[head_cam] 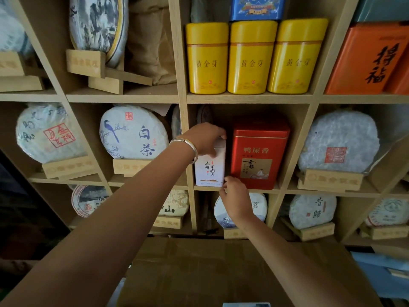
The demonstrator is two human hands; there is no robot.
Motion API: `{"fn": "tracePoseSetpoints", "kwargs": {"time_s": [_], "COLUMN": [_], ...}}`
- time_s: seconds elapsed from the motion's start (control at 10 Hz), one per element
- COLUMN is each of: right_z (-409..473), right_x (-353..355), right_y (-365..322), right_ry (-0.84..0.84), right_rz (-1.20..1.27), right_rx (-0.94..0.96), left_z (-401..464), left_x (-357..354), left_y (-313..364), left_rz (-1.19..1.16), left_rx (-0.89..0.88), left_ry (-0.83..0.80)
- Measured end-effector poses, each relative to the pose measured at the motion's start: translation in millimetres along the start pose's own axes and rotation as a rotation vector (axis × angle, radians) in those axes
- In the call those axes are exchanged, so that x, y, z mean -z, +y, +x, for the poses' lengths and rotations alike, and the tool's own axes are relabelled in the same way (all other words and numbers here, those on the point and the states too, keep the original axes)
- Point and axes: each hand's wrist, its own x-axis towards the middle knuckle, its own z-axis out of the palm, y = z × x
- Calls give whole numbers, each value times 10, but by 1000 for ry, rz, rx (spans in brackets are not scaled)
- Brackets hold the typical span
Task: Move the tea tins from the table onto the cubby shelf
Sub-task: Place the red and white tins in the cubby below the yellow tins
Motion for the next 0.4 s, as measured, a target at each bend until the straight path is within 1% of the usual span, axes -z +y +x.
{"fn": "tracePoseSetpoints", "kwargs": {"time_s": [0.2,0.3,0.4], "right_z": [-1,-15,-83], "right_x": [25,66,144], "right_y": [6,35,56], "right_ry": [-9,-8,24], "right_rz": [-11,18,66], "right_rx": [23,30,49], "left_z": [-18,-17,-145], "left_x": [-11,-28,-17], "left_y": [7,16,42], "left_rz": [-13,-14,-76], "left_rx": [7,15,29], "left_ry": [17,-13,52]}}
